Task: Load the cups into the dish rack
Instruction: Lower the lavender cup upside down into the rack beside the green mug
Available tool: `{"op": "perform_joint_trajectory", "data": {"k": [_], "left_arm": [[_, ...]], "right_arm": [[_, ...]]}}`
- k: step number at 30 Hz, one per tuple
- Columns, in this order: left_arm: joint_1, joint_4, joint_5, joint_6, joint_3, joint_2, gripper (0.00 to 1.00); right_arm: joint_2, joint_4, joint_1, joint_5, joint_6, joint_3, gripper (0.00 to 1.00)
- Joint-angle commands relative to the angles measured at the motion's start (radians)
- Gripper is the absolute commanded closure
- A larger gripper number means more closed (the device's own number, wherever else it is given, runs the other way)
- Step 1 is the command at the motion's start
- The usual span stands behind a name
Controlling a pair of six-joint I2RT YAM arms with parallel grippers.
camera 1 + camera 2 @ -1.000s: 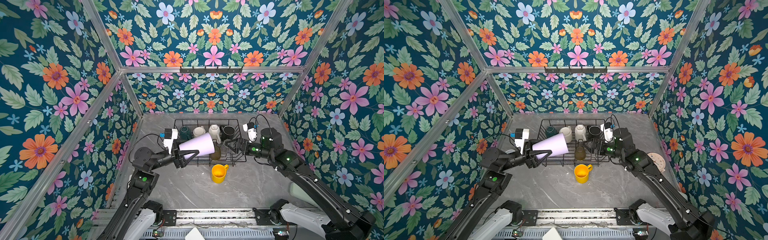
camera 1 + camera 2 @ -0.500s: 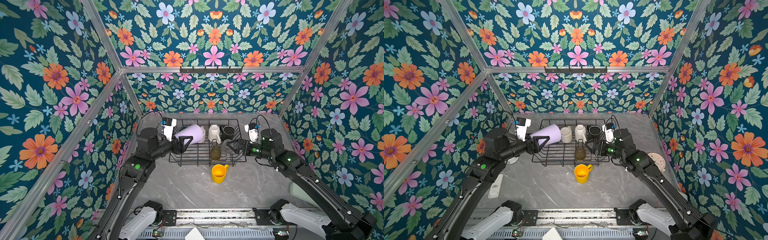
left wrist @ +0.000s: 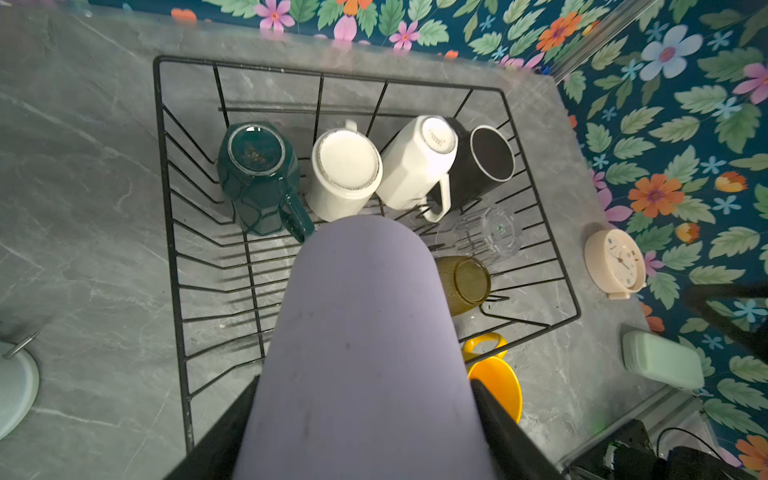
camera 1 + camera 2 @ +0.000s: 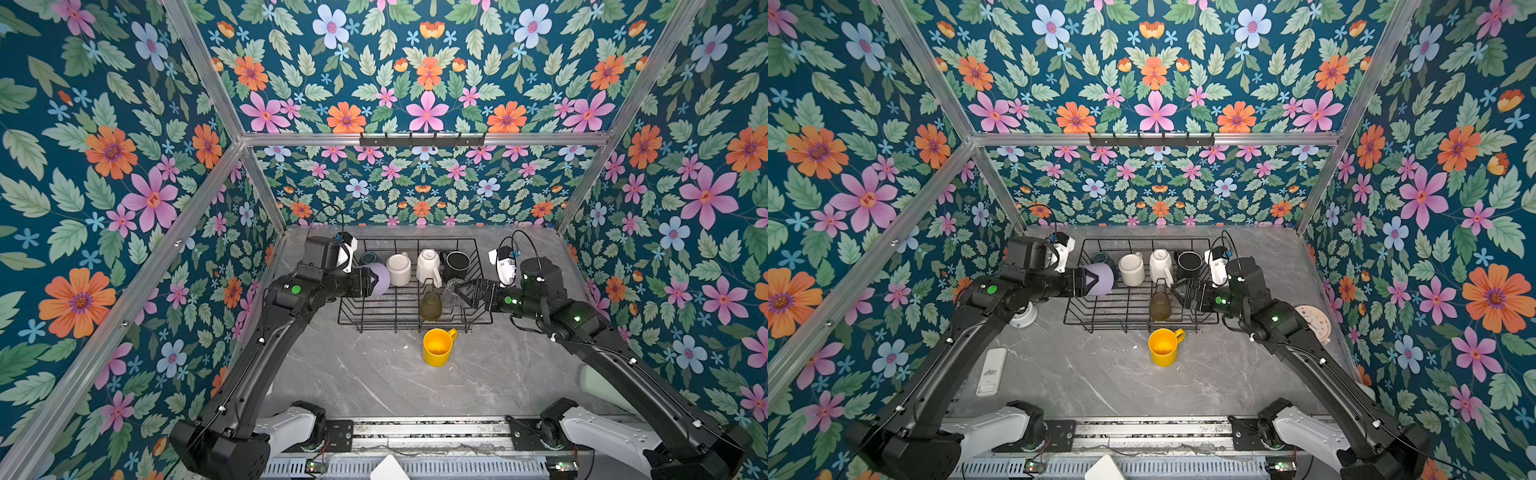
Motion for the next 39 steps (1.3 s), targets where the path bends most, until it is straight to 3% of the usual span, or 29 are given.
{"op": "perform_joint_trajectory", "data": {"k": [1,16,31,39], "left_arm": [[-0.011,-0.041,-0.074,0.026,0.032,0.045,1.0],[-0.08,-0.144,-0.303,0.055,0.136,0.3,1.0],[-0.086,-0.138,-0.386,0.082,0.175,0.519,1.0],[-0.085,-0.082,-0.396,0.061,0.162,0.576,0.79]], "right_arm": [[0.003,-0.002,-0.001,0.01,-0.01,0.001,0.01],[0.021,-0.004,0.0,0.003,-0.013,-0.005,0.01],[0.021,-0.025,-0.001,0.015,-0.03,-0.01,0.01],[0.024,-0.025,-0.001,0.015,-0.036,-0.011,0.01]]}}
